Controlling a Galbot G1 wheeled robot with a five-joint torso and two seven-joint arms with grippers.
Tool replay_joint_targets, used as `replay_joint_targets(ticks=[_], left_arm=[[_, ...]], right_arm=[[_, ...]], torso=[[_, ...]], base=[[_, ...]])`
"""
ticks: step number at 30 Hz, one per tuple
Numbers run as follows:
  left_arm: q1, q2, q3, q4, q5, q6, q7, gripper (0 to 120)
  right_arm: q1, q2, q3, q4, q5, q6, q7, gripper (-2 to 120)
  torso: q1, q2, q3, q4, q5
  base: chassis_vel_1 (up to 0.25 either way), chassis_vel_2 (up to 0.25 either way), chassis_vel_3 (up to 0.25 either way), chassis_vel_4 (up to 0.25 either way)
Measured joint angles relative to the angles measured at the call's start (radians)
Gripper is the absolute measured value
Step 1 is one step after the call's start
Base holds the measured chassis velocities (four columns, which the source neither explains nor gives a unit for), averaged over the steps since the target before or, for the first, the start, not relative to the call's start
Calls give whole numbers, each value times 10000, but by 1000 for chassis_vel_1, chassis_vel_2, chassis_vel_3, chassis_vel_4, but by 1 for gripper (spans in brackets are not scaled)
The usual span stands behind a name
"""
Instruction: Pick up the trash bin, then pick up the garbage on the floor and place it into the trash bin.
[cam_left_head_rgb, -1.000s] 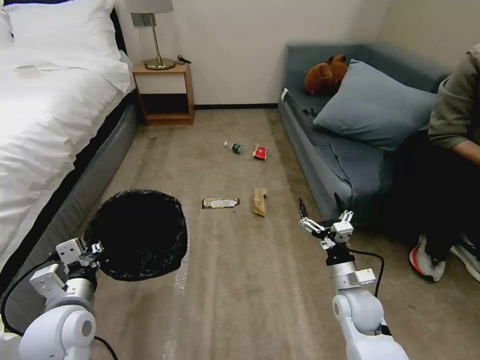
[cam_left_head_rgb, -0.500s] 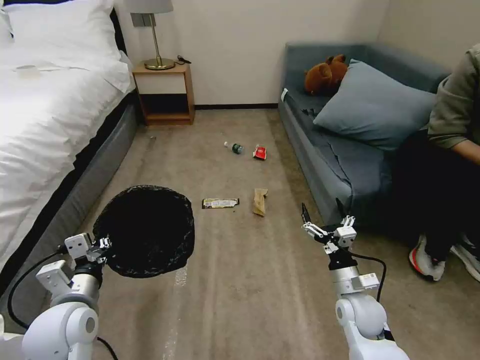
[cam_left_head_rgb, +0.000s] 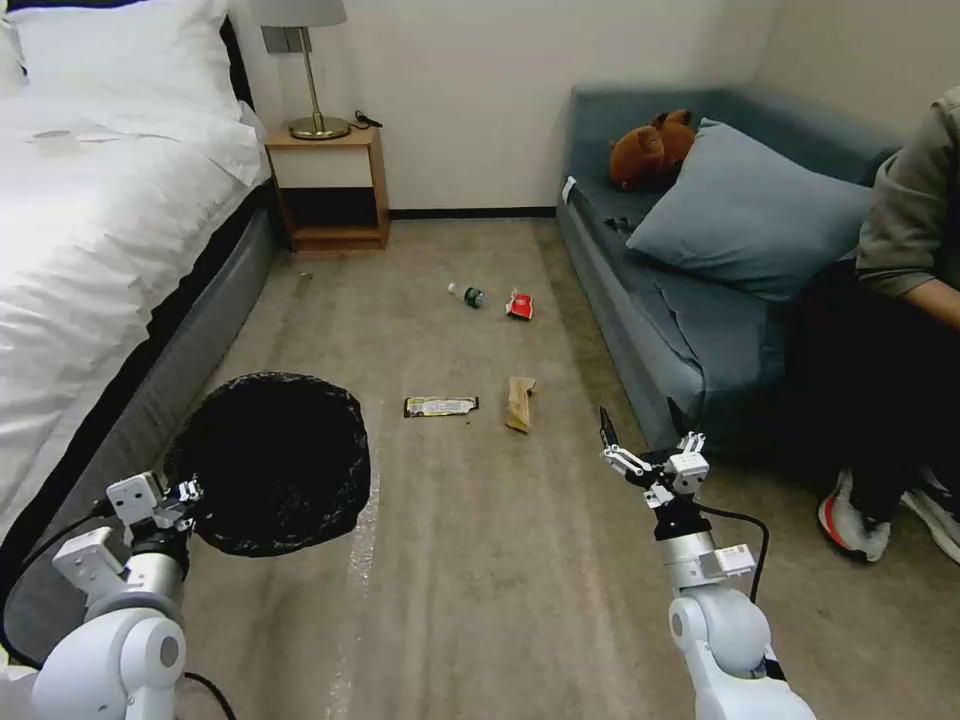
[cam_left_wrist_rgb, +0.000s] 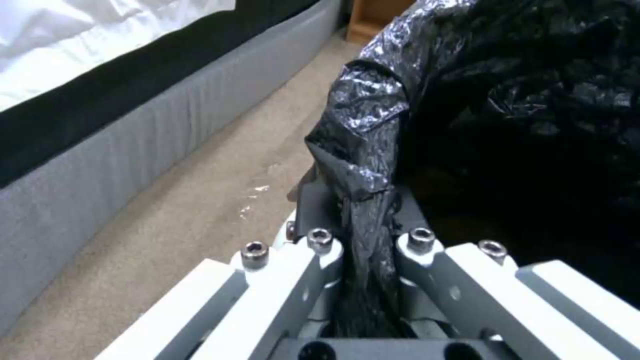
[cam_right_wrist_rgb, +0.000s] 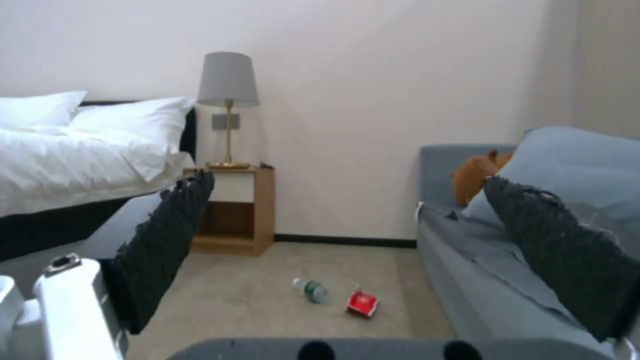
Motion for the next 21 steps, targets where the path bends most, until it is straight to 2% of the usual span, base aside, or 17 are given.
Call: replay_joint_targets(ticks=[21], left_arm=[[-45,-23,-47,168,72,-302,-47,4]], right_arm=[[37,81,142,-128,24,115,35,100]], torso=[[0,0,0,0,0]], base=[[-9,8,6,-7]])
